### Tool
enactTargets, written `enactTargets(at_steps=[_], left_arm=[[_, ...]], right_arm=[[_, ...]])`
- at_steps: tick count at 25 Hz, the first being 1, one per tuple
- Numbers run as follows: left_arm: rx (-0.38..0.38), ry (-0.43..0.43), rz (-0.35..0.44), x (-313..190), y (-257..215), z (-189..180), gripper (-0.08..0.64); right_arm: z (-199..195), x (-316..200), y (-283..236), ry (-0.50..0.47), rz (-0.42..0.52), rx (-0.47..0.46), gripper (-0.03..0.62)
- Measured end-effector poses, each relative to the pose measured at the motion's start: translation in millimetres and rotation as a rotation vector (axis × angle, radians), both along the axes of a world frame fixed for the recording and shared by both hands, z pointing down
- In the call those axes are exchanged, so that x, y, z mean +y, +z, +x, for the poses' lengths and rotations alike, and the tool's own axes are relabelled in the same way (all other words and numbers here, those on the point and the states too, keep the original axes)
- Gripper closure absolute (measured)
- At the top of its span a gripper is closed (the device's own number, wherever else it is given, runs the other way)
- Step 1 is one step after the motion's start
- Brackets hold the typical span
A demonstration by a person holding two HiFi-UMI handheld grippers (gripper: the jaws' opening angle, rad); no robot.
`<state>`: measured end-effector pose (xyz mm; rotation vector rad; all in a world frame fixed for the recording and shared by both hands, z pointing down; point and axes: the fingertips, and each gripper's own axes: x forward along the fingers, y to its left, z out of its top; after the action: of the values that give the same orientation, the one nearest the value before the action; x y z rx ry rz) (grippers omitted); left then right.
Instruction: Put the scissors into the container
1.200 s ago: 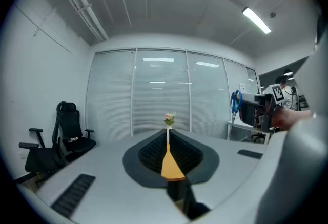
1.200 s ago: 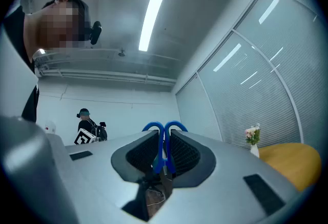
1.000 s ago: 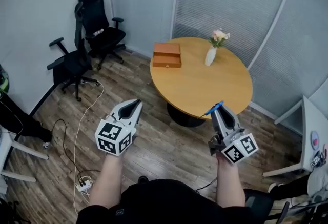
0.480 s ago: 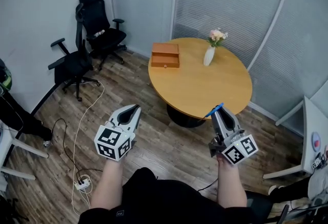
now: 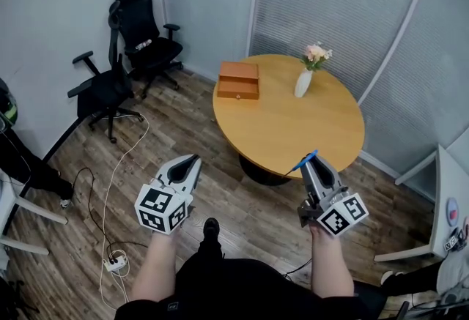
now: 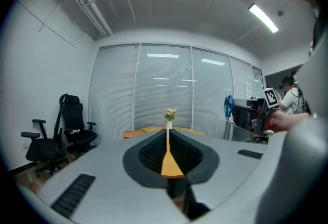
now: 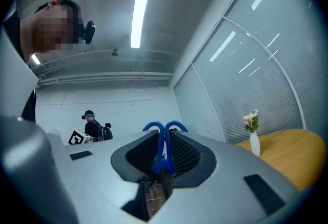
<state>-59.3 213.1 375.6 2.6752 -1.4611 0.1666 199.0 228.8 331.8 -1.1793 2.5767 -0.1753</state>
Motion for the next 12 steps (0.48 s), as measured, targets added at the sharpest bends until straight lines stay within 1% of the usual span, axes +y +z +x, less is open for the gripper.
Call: enactTargets(at_steps=[3, 6, 12], left_arm=[[0.01, -0.007, -0.012, -24, 6, -9, 0.534], [0.02, 0.001, -0.025, -54, 11, -16, 0.534], [0.019, 0.056, -0.021, -124, 6, -22, 0.534]], right_arm=[[-10, -21, 5, -0.013, -0.015, 0.019, 0.503], [-17, -45, 8, -0.006, -0.03, 0.024, 0.503], [-34, -98, 9, 0.022, -0.049, 0.036, 0.503]])
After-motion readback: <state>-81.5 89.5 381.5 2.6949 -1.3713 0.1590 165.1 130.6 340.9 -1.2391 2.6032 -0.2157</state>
